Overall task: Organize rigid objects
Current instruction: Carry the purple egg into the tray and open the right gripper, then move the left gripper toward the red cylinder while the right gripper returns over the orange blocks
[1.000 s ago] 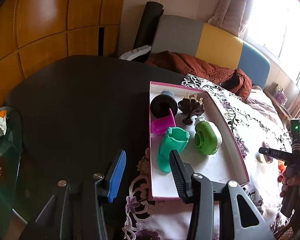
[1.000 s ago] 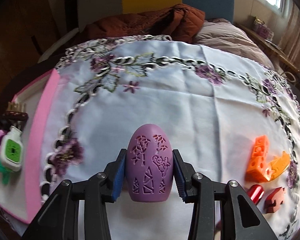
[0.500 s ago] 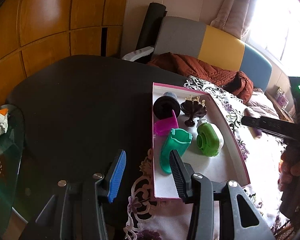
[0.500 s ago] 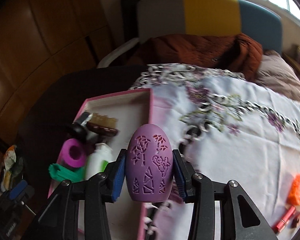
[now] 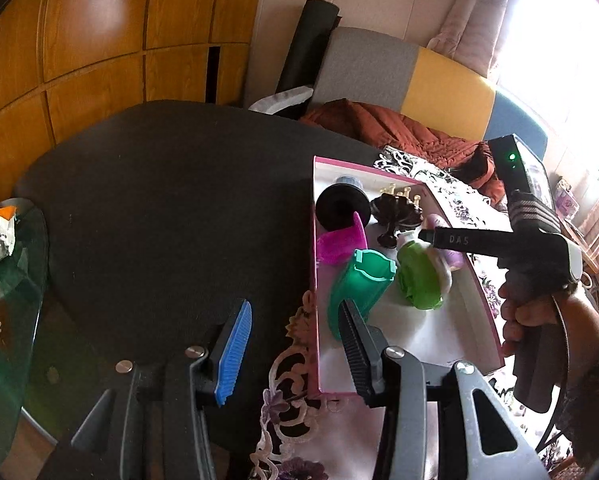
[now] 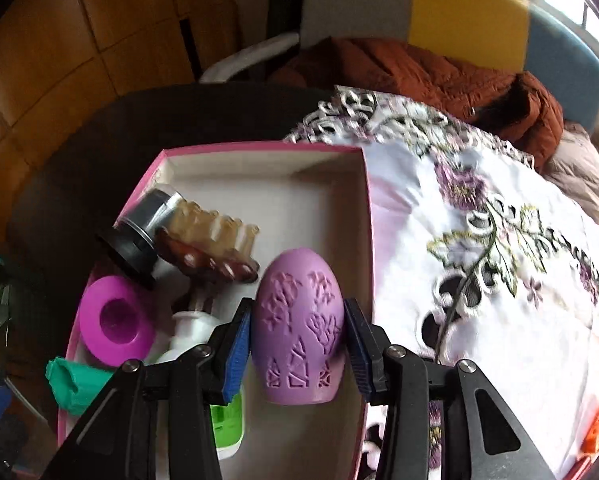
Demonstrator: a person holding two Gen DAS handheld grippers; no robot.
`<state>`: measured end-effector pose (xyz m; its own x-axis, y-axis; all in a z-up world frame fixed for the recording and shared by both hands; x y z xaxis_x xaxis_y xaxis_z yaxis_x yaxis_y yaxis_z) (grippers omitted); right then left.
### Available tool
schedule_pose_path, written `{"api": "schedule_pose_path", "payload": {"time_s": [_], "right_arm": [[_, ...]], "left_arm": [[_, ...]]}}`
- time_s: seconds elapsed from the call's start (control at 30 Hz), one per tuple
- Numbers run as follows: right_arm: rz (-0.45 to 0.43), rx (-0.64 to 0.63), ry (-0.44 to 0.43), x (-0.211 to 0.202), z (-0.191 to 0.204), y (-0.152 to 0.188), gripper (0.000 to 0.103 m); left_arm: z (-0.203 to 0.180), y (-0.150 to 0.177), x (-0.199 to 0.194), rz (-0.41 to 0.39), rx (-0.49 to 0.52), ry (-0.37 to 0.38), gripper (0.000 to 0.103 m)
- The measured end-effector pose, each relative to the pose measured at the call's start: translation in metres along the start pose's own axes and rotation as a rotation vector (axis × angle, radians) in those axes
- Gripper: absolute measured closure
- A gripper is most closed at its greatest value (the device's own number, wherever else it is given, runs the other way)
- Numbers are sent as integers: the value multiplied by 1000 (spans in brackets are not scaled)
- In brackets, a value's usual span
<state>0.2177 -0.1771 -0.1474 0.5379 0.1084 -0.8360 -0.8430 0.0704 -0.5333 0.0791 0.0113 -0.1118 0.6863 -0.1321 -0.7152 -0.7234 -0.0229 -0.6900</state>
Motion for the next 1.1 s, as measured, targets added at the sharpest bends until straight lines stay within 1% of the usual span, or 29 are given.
{"api": "schedule_pose_path", "payload": {"time_s": [0.03,0.17,0.27,0.43,0.63,0.67,0.7,0.73,0.87,0.93,1.1], "right_arm": [[9,1,-8,0,1,1,57],[-5,-13,3,-3,1,1,56],[-19,2,-17,-13,0,3,55],[-51,-3,-31,-27,0,7,48],[-72,2,-35,-42,-3,19,48],[-83,5,-36,-47,-4,21,47],[-92,10,-38,-51,-6,22,43],[-103,16,-41,-55,-7,22,39],[-141,29,-42,-73,-18,26,38],[-152,35,-36,-80,-25,27,33],[-163,64,-14,-93,-52,36,29]], "left_arm": [[0,0,1,3,-2,1,57],[-2,1,3,8,3,-1,57],[-3,2,2,8,5,-2,57],[-6,2,0,7,12,-4,57],[-11,0,-5,-2,25,-3,57],[-12,0,-6,-4,27,-3,57],[-12,-1,-6,-6,30,-3,57],[-13,-1,-7,-8,33,-1,57],[-18,-1,-10,-12,50,3,57],[-20,-2,-12,-18,57,8,57],[-27,-4,-17,-34,84,15,57]]}}
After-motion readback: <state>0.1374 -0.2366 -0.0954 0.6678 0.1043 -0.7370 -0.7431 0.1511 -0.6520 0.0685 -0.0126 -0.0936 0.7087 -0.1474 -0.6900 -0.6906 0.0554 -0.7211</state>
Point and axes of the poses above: each gripper's, at about its wrist camera, not at the fingertips, and x roughly the way its jaws point, z to its left, y to its underside, the point moved 9 cm from there along x, roughly the way its jaws point, and after that the axes turned 6 degrees about x, right-handed, at the moved point
